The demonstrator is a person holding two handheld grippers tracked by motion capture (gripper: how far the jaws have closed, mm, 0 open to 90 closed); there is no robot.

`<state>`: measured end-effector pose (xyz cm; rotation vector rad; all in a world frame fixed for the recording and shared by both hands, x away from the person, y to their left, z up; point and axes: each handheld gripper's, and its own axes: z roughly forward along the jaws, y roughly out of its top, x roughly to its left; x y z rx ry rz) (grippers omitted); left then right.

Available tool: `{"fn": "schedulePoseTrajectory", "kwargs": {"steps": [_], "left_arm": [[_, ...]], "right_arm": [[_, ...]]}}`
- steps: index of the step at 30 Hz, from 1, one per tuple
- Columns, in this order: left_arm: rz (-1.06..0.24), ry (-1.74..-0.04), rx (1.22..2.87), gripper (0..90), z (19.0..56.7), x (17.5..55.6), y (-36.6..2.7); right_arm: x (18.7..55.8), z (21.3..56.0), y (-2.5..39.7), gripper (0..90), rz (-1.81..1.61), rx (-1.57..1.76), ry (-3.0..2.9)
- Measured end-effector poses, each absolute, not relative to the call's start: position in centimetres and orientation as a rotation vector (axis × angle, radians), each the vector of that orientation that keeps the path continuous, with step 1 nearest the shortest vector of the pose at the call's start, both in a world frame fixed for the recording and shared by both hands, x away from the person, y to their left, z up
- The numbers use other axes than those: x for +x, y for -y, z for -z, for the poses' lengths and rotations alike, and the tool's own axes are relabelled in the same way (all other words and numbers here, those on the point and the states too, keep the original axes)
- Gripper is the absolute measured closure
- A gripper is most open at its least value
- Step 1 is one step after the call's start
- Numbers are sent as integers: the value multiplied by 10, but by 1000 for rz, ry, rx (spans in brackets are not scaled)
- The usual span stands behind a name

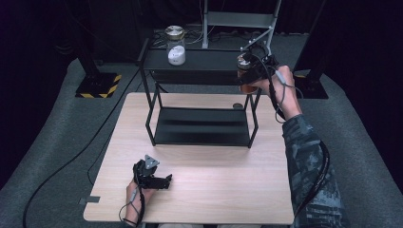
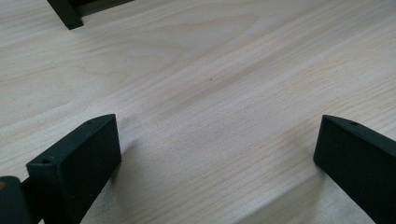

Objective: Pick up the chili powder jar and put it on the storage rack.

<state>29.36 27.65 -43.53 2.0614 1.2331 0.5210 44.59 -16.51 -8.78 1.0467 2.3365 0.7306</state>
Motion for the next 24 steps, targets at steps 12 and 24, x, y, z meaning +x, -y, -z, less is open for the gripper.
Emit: {"fn": "schedulePoseTrajectory", "kwargs": {"steps": [12, 24], "left_arm": [[-521, -1233, 2062, 2, 435, 294, -277], [-521, -1233, 2062, 2, 435, 294, -277]], "right_arm": [[443, 77, 167, 305, -772, 1065, -2281], [440, 73, 168, 306, -808, 1080, -2223]]}}
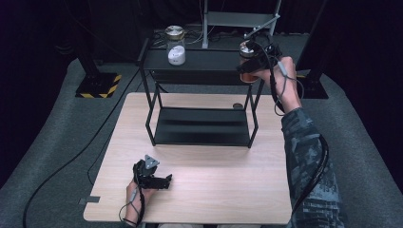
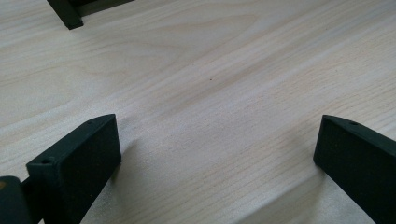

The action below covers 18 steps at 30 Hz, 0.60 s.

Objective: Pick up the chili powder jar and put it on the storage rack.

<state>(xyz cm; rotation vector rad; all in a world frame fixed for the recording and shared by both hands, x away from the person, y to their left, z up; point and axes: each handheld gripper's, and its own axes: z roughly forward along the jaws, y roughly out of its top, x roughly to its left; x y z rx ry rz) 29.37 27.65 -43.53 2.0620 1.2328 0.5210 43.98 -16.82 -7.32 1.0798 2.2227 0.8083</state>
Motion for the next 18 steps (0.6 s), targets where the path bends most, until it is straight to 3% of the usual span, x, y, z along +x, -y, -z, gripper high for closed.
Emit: {"fn": "schedulePoseTrajectory", "kwargs": {"steps": [18], "left_arm": [[-521, -1233, 2062, 2, 435, 294, -276]], "right_arm": [[449, 68, 160, 305, -828, 1093, -2155]]}}
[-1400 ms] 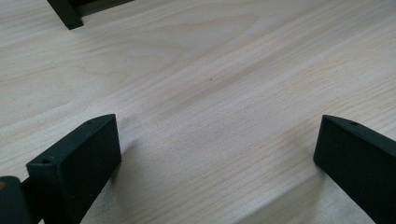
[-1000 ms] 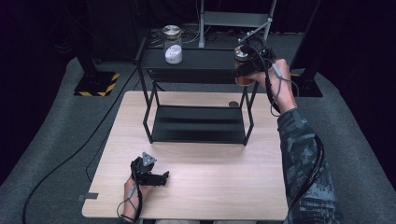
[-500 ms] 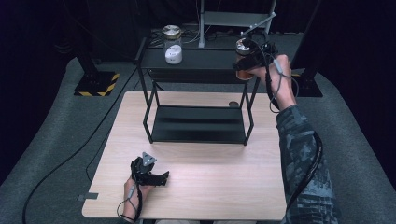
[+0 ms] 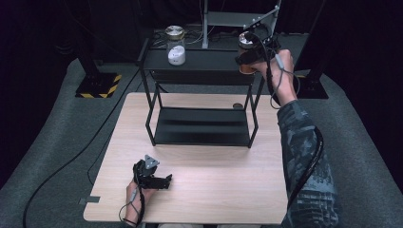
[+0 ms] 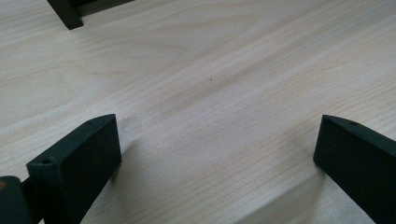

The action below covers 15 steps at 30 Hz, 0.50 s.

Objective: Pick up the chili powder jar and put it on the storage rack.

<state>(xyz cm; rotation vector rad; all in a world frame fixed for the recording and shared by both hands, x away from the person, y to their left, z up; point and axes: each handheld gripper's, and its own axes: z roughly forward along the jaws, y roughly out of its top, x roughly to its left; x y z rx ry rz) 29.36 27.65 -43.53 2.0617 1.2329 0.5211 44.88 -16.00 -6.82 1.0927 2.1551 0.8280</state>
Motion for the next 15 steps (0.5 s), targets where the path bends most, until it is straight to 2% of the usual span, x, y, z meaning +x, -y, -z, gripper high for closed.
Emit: {"fn": "schedulePoseTrajectory", "kwargs": {"steps": [15], "left_arm": [[-522, -1234, 2058, 3, 436, 293, -276]], "right_arm": [[477, 80, 158, 305, -850, 1178, -2097]]}}
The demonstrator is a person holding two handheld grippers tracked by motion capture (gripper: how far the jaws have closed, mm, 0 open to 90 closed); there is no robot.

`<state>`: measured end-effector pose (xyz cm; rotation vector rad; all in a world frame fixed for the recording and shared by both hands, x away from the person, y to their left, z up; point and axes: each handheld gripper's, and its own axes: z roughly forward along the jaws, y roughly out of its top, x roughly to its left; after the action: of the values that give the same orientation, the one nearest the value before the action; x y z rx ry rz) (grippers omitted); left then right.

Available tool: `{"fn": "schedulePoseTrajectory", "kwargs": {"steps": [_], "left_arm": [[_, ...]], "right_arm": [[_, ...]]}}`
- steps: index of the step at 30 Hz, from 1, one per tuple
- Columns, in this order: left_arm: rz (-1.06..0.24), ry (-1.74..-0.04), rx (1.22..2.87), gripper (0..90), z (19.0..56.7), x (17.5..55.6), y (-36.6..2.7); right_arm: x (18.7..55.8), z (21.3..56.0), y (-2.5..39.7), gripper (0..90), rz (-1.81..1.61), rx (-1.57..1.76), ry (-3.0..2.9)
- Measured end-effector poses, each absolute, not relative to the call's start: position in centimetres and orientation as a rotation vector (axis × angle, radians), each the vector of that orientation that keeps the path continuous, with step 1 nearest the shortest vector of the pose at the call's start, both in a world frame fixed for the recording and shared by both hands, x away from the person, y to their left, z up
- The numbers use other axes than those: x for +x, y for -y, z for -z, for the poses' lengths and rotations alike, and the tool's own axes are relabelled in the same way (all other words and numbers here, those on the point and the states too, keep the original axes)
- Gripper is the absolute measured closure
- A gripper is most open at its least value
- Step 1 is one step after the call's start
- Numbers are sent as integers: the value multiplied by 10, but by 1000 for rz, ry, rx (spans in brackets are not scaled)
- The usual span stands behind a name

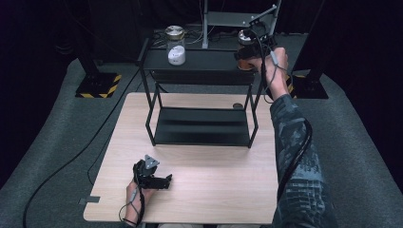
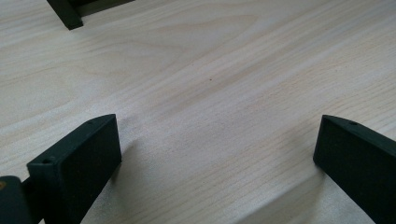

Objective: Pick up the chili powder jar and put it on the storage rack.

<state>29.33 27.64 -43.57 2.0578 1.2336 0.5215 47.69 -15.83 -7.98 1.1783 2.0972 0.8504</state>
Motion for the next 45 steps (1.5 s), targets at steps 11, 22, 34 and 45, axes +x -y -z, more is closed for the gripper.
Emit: {"fn": "schedulePoseTrajectory", "kwargs": {"steps": [11, 22, 34, 45], "left_arm": [[-521, -1232, 2058, 5, 436, 293, -277], [-521, -1232, 2058, 4, 436, 293, -276], [-521, -1232, 2058, 5, 436, 293, -277], [-521, -1232, 2058, 5, 436, 293, -276]], "right_arm": [[495, 84, 164, 305, -892, 1248, -2094], [502, 89, 174, 305, -955, 1303, -2101], [503, 92, 179, 305, -986, 1325, -2092], [501, 93, 177, 303, -985, 1329, -2082]]}}
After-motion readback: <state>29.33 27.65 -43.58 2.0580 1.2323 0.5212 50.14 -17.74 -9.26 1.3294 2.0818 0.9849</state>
